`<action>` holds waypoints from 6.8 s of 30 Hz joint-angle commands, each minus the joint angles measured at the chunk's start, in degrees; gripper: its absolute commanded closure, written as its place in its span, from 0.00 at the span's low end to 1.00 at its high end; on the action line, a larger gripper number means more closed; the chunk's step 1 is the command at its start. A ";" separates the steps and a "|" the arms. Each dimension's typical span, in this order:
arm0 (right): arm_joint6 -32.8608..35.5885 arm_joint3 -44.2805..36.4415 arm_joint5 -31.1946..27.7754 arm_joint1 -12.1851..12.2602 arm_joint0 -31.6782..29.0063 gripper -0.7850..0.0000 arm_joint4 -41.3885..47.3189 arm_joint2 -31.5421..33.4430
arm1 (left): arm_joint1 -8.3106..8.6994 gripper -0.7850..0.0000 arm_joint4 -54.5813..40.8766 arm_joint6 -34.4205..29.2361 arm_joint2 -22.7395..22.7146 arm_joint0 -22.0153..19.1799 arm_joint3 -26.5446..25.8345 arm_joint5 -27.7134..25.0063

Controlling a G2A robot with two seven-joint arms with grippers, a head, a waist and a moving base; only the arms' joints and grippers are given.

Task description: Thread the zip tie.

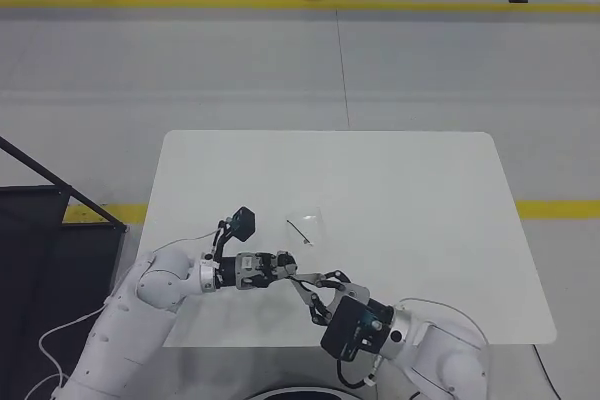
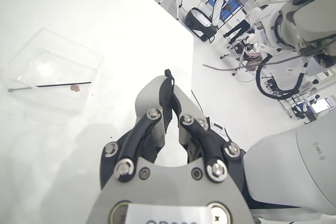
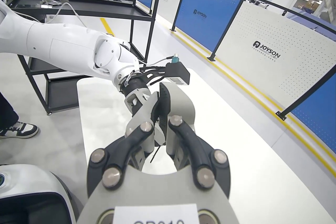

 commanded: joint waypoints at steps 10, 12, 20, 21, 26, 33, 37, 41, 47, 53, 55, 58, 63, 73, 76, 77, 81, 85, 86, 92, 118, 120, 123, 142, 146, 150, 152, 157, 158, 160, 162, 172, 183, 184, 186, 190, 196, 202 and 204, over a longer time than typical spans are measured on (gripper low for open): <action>3.37 0.42 1.98 0.39 1.09 1.00 -0.60 -1.09 | 0.59 1.00 1.30 1.37 0.07 0.72 -1.41 0.30; 3.65 0.46 2.24 0.45 1.31 1.00 -0.44 -1.33 | 0.59 1.00 1.30 1.37 0.07 0.72 -1.41 0.30; 4.24 0.83 3.25 0.69 2.04 1.00 -0.15 -1.94 | 0.59 1.00 1.30 1.37 0.07 0.72 -1.41 0.30; 4.29 0.85 3.36 0.72 2.10 1.00 -0.13 -2.06 | 0.59 1.00 1.30 1.37 0.07 0.72 -1.41 0.30; 4.39 0.82 3.63 0.90 2.30 1.00 -0.14 -2.42 | 0.59 1.00 1.30 1.37 0.07 0.72 -1.41 0.30; 3.70 0.64 3.66 1.25 2.14 1.00 -0.40 -2.39 | 0.59 1.00 1.30 1.37 0.07 0.72 -1.41 0.30; 3.59 0.64 3.47 1.45 2.13 1.00 -0.49 -2.46 | 0.59 1.00 1.30 1.37 0.07 0.72 -1.41 0.30; 3.62 0.63 3.38 1.63 2.20 1.00 -0.56 -2.54 | 0.59 1.00 1.30 1.37 0.07 0.72 -1.41 0.30; 3.22 0.51 3.51 1.90 2.10 1.00 -0.62 -2.57 | 0.59 1.00 1.30 1.37 0.07 0.72 -1.41 0.30; 2.92 0.41 3.58 2.15 2.11 1.00 -0.81 -2.74 | 0.59 1.00 1.30 1.37 0.07 0.72 -1.41 0.30; 2.83 0.38 3.64 2.23 2.12 1.00 -0.94 -2.84 | 0.59 1.00 1.30 1.37 0.07 0.72 -1.41 0.30; 2.71 0.26 3.66 2.36 2.10 1.00 -1.08 -2.94 | 0.59 1.00 1.30 1.37 0.07 0.72 -1.41 0.30; 2.64 0.33 4.13 2.54 2.08 1.00 -1.15 -2.99 | 0.59 1.00 1.30 1.37 0.07 0.72 -1.41 0.30; 3.90 0.32 6.27 2.75 2.39 1.00 -1.47 -3.33 | 0.59 1.00 1.30 1.37 0.07 0.72 -1.41 0.30; 3.81 0.28 6.82 2.80 2.36 1.00 -1.80 -3.67 | 0.59 1.00 1.30 1.37 0.07 0.72 -1.41 0.30; 3.78 0.26 7.11 2.82 2.34 1.00 -1.88 -3.71 | 0.59 1.00 1.30 1.37 0.07 0.72 -1.41 0.30; 3.79 0.13 8.16 2.89 2.18 1.00 -2.32 -3.89 | 0.58 1.00 1.36 1.60 0.09 0.80 -1.48 0.55; 3.72 -0.19 10.35 2.92 1.74 1.00 -3.35 -4.11 | 0.69 1.00 3.32 3.02 0.53 1.44 -2.77 1.57; 3.50 -0.25 10.61 2.93 1.70 1.00 -3.50 -4.20 | 0.74 1.00 3.58 3.21 0.61 1.51 -2.88 1.63; 2.59 -0.42 12.73 3.01 1.21 1.00 -4.60 -4.26 | 1.02 1.00 4.44 3.84 1.02 1.47 -3.08 1.44; 4.23 -1.72 21.65 3.13 -0.37 1.00 -16.50 -7.19 | 2.63 1.00 6.06 3.43 2.28 0.68 -3.68 0.81; 4.03 -1.90 22.28 3.14 -0.60 1.00 -17.22 -7.35 | 2.82 1.00 6.22 2.84 2.25 0.57 -3.95 0.83; 3.70 -2.20 23.30 3.17 -1.05 1.00 -18.45 -7.35 | 3.10 1.00 6.23 2.09 2.20 0.36 -4.28 0.90; -0.01 -2.89 20.58 3.58 -2.40 1.00 -21.20 -7.99 | 4.57 1.00 4.90 -1.65 2.70 -1.45 -5.63 2.69; -1.11 -3.31 16.20 4.08 -2.97 1.00 -18.79 -5.70 | 5.05 1.00 3.11 -4.44 2.61 -2.73 -6.25 2.65; -3.43 -3.82 11.65 4.71 -4.25 1.00 -15.55 -2.63 | 5.20 1.00 2.27 -5.04 2.42 -3.21 -6.37 2.98; -3.43 -3.82 11.65 4.71 -4.25 1.00 -15.55 -2.63 | 5.20 1.00 2.27 -5.04 2.42 -3.21 -6.37 2.98; -3.43 -3.82 11.65 4.71 -4.25 1.00 -15.55 -2.63 | 5.20 1.00 2.27 -5.04 2.42 -3.21 -6.37 2.98; -3.43 -3.82 11.65 4.71 -4.25 1.00 -15.55 -2.63 | 5.20 1.00 2.27 -5.04 2.42 -3.21 -6.37 2.98; -3.43 -3.82 11.65 4.71 -4.25 1.00 -15.55 -2.63 | 5.20 1.00 2.27 -5.04 2.42 -3.21 -6.37 2.98; -3.43 -3.82 11.65 4.71 -4.25 1.00 -15.55 -2.63 | 5.20 1.00 2.27 -5.04 2.42 -3.21 -6.37 2.98; -3.43 -3.82 11.65 4.71 -4.25 1.00 -15.55 -2.63 | 5.20 1.00 2.27 -5.04 2.42 -3.21 -6.37 2.98; -7.49 -3.66 8.75 5.21 -3.36 1.00 -16.64 -3.60 | 5.20 1.00 2.27 -5.04 2.42 -3.21 -6.37 2.98; -8.30 -3.52 8.25 5.30 -3.22 1.00 -16.99 -3.56 | 5.20 1.00 2.27 -5.04 2.42 -3.21 -6.37 2.98; -9.90 -3.21 7.09 5.49 -2.86 1.00 -17.66 -3.65 | 5.20 1.00 2.27 -5.04 2.42 -3.21 -6.37 2.98; -11.62 -2.45 5.70 5.77 -2.05 1.00 -18.89 -3.83 | 5.20 1.00 2.27 -5.04 2.42 -3.21 -6.37 2.98; -10.77 -1.59 6.00 5.86 -1.11 1.00 -18.98 -4.44 | 5.20 1.00 2.27 -5.04 2.42 -3.21 -6.37 2.98; -8.70 -0.95 7.14 5.80 -0.21 1.00 -18.51 -5.16 | 5.20 1.00 2.27 -5.04 2.42 -3.21 -6.37 2.98; -8.27 -0.78 7.36 5.79 0.06 1.00 -18.34 -5.40 | 5.20 1.00 2.27 -5.04 2.42 -3.21 -6.37 2.98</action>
